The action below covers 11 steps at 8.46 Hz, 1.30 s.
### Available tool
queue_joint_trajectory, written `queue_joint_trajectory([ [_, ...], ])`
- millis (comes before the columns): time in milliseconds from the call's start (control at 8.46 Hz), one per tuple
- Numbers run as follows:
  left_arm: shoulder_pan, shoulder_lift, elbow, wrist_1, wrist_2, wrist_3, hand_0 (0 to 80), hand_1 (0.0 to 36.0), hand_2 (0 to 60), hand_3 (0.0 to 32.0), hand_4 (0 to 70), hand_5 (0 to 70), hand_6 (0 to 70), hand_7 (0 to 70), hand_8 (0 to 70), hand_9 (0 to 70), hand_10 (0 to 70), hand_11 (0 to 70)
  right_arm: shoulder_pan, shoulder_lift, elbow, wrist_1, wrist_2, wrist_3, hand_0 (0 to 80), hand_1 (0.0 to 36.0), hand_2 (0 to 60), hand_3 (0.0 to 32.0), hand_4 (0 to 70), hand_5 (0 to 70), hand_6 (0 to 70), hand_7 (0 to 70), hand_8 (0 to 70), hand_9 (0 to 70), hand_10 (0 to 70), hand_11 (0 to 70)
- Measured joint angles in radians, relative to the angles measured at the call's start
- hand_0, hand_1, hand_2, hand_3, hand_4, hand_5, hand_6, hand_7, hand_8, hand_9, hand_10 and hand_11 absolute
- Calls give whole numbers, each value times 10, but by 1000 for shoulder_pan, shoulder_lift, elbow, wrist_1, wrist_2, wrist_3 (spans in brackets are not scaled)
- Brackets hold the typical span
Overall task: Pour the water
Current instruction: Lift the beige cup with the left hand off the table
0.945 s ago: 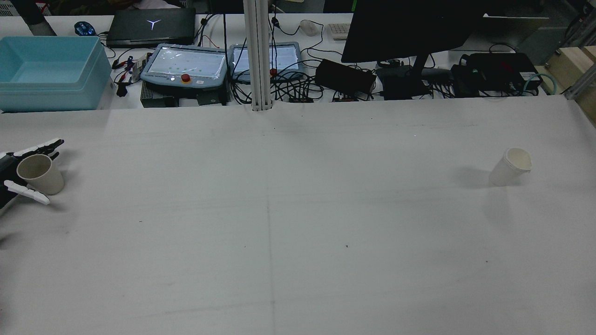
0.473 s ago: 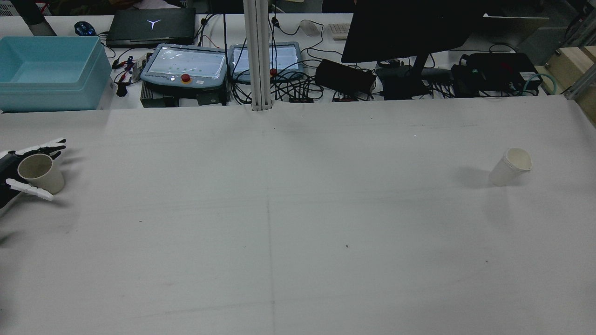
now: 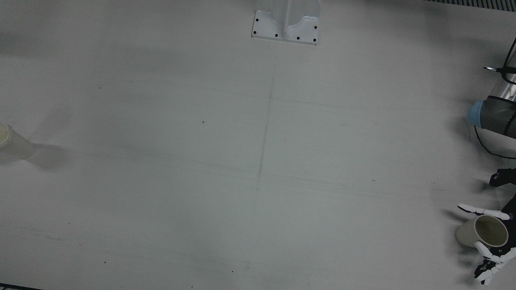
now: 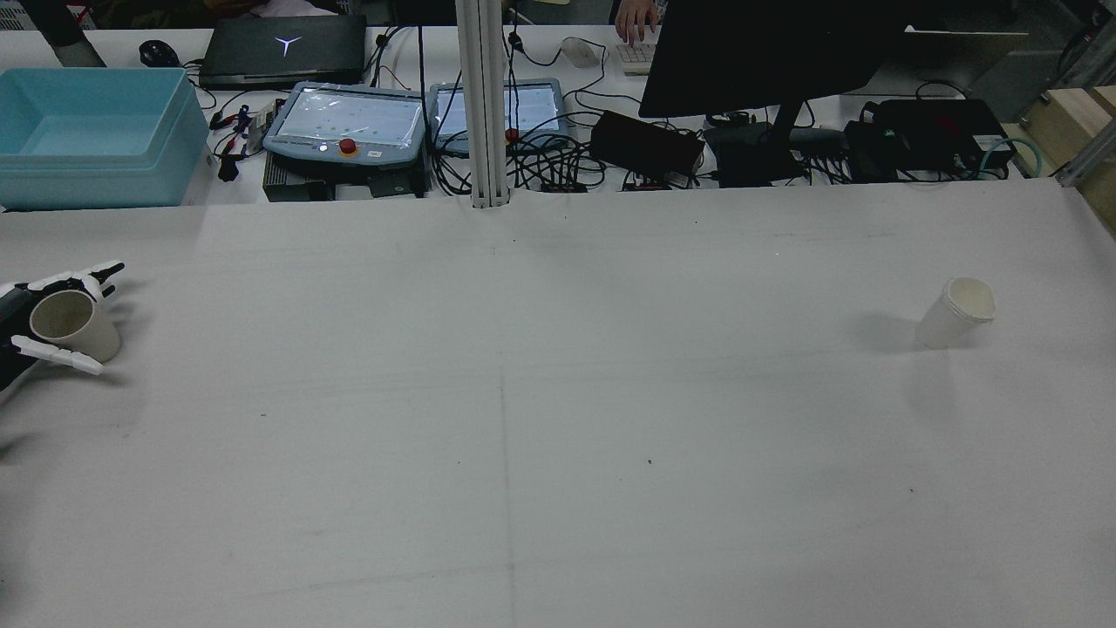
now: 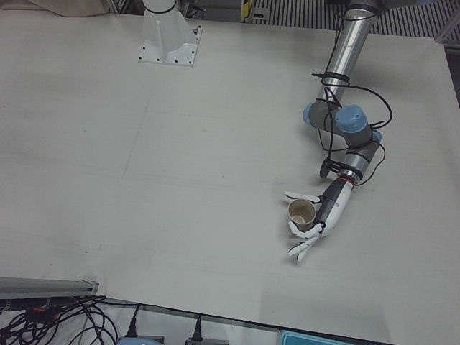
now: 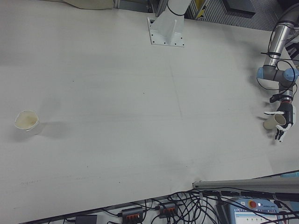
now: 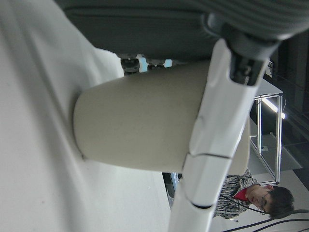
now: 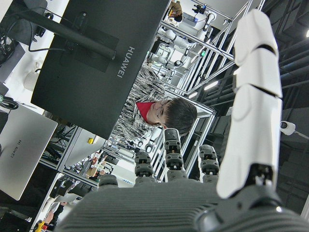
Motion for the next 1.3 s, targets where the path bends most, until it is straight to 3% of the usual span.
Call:
queue_joint_trajectory([
  [118,0,0,0,2,0,0,800,360,0,0,356,700,177,128,116,53,76,153,0,0,0,0,0,0,574,239,98,0,31,96,199,160,95,85,0,0],
  [236,0,0,-2,5,-1,-1,800,360,0,0,354,700,178,130,119,55,77,154,0,0,0,0,0,0,575,240,97,0,25,97,197,157,94,84,0,0],
  [354,-1,0,-5,13,-1,-6,800,360,179,0,351,700,177,128,119,55,75,152,1,0,0,0,0,1,573,241,97,0,23,96,193,151,92,82,0,0],
  [473,-2,0,-9,21,-1,-11,800,360,600,0,354,700,178,128,119,56,74,151,2,-1,0,0,0,1,571,239,97,0,16,95,191,146,92,81,0,0],
  [1300,-16,21,-76,95,6,-62,800,360,600,0,343,700,190,132,117,56,71,147,0,-2,-3,4,2,7,573,241,104,0,17,97,194,147,104,97,0,0],
])
